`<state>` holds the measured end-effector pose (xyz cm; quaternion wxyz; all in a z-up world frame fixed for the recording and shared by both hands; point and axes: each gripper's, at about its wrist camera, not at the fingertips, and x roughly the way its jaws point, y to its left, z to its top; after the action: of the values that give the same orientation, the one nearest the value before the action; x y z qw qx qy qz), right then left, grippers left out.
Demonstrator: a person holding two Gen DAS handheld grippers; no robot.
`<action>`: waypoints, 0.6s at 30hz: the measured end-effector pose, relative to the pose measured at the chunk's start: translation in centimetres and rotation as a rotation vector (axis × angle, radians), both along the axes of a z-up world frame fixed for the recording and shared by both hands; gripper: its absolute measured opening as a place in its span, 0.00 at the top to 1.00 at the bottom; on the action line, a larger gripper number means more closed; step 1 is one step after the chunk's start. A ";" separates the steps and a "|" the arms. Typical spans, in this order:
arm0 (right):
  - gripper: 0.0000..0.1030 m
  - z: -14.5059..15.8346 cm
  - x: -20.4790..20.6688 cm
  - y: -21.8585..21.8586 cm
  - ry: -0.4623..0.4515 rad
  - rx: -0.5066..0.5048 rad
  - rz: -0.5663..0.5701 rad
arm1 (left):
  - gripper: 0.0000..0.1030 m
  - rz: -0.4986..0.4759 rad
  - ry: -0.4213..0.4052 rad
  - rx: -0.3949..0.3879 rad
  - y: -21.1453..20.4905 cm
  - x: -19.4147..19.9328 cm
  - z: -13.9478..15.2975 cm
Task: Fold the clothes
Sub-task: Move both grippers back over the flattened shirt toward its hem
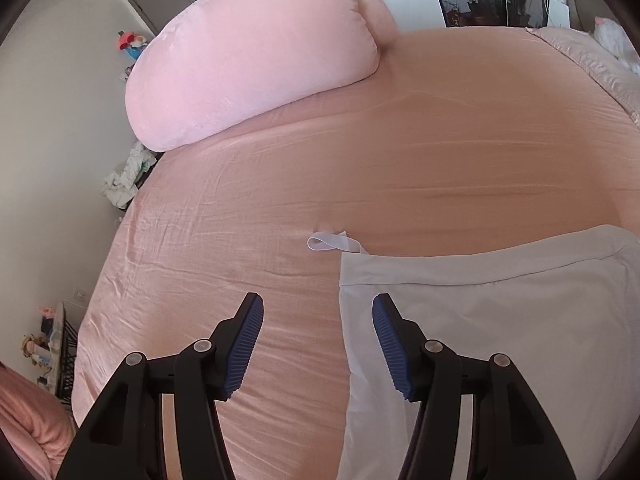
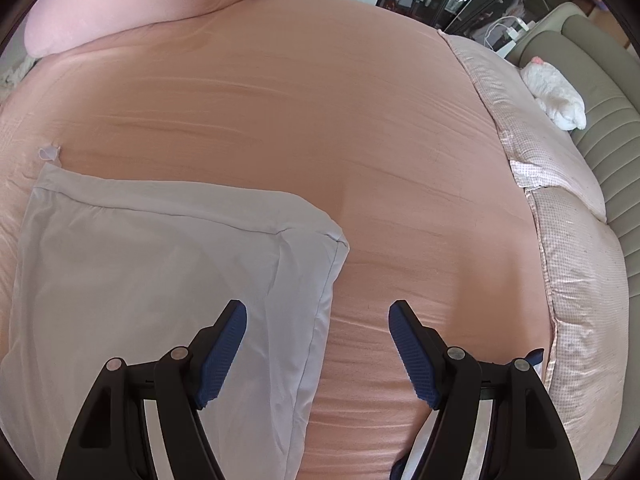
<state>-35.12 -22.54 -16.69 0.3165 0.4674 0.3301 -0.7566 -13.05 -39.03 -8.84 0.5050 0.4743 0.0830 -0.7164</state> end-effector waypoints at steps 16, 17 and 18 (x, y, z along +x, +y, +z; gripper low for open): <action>0.29 0.2 3.0 2.2 -0.049 -0.120 -0.029 | 0.47 0.126 0.327 0.328 3.4 10.0 -2.3; 0.29 0.3 3.4 2.2 -0.048 -0.122 -0.027 | 0.47 0.132 0.329 0.323 3.6 10.7 -2.2; 0.29 0.4 3.8 2.3 -0.046 -0.123 -0.026 | 0.47 0.133 0.324 0.311 3.9 11.4 -2.0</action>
<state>-31.31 -20.27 -16.30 0.3425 0.4687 0.2695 -0.7684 -1.62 -35.13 -10.83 0.4521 0.4184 0.3034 -0.7270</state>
